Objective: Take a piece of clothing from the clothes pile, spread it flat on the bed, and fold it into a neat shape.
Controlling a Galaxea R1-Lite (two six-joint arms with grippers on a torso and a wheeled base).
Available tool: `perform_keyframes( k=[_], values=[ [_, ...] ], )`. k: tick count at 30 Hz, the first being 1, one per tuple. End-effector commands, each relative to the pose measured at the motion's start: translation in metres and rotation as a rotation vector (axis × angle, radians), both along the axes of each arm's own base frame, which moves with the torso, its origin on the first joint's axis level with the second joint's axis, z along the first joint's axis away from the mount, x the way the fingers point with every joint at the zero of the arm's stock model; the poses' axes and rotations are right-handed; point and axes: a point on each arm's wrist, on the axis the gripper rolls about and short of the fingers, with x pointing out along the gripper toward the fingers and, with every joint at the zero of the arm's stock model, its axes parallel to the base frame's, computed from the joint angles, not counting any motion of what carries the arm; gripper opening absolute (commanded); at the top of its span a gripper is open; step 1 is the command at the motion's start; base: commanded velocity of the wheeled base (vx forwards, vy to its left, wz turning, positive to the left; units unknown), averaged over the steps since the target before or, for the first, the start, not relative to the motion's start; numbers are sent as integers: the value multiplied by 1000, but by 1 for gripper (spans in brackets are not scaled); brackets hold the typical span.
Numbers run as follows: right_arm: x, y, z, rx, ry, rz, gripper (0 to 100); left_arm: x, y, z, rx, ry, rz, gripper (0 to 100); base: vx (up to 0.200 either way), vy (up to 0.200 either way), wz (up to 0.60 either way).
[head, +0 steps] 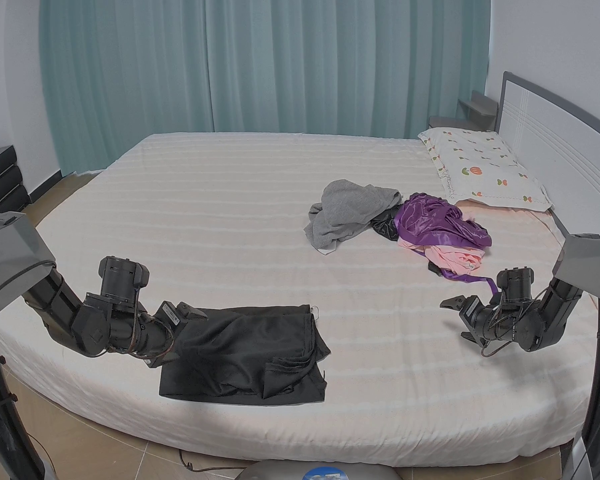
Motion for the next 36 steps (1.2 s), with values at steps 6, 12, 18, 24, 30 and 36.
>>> perform_keyframes(
  k=[6,12,18,24,30,36],
  values=[
    [1,1,3,7,-9,-1,100,4,1,-10,5,26,6,100,0,200,0],
    [-4,17,21,29,-35,11,100,4,1,-10,5,27,6,100,0,200,0],
    [-25,55,39,36,-44,101,100,4,1,-10,6,25,5,100,0,200,0],
    [-43,89,41,-42,-48,136,100,5,0,-12,7,31,3,100,0,200,0],
    [-62,109,31,-234,-55,210,100,4,0,-12,10,32,0,100,0,200,0],
    [-79,114,23,-351,-40,278,100,5,-1,-13,15,32,1,100,0,0,0]
  ],
)
